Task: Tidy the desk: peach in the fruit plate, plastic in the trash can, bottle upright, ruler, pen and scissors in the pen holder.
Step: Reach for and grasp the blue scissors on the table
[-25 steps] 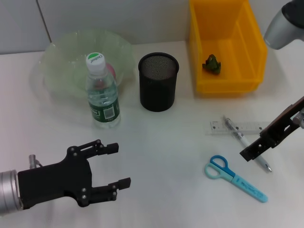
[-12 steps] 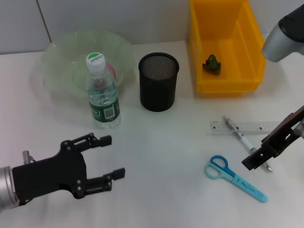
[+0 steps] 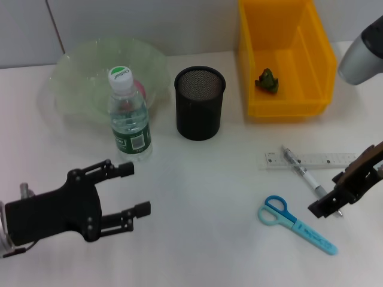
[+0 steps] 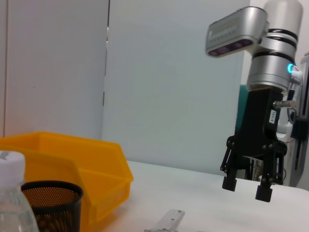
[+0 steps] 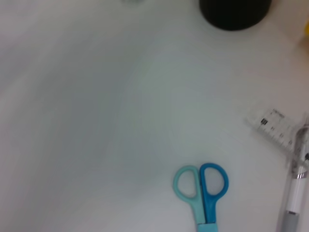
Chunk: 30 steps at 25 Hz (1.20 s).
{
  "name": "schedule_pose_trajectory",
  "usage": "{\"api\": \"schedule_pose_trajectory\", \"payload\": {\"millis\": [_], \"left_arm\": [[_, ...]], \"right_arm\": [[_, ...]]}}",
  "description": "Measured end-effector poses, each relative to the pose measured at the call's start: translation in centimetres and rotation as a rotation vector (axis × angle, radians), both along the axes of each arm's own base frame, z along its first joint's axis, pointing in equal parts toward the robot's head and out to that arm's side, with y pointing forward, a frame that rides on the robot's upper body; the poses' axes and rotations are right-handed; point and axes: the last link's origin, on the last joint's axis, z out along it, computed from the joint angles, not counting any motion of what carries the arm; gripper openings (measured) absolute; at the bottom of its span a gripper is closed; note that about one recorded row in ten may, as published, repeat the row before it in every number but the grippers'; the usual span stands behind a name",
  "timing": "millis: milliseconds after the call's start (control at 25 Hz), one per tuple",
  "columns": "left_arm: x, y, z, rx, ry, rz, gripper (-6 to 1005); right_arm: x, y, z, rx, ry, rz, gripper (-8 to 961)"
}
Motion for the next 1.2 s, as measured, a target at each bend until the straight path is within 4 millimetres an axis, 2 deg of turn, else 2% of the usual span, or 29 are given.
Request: {"api": "schedule_pose_trajectory", "payload": {"millis": [440,880,1200], "left_arm": [[1.6,1.9,0.1,-0.004,-0.017,-0.010,799],[0.9,1.7,-0.3,0.022,-0.037,0.072,800],[0.8,0.3,-0.5,0.057,-0.058,0.009,800]], "right_arm": [[-0.3,-0.4,0.6,0.016,-0.015,0.042,816],[-0.7,-1.0,0.7,0.028,-0.018,0.044,812],[-0.9,-1.2,0.5,0.032,-0.023,0.044,803]]}}
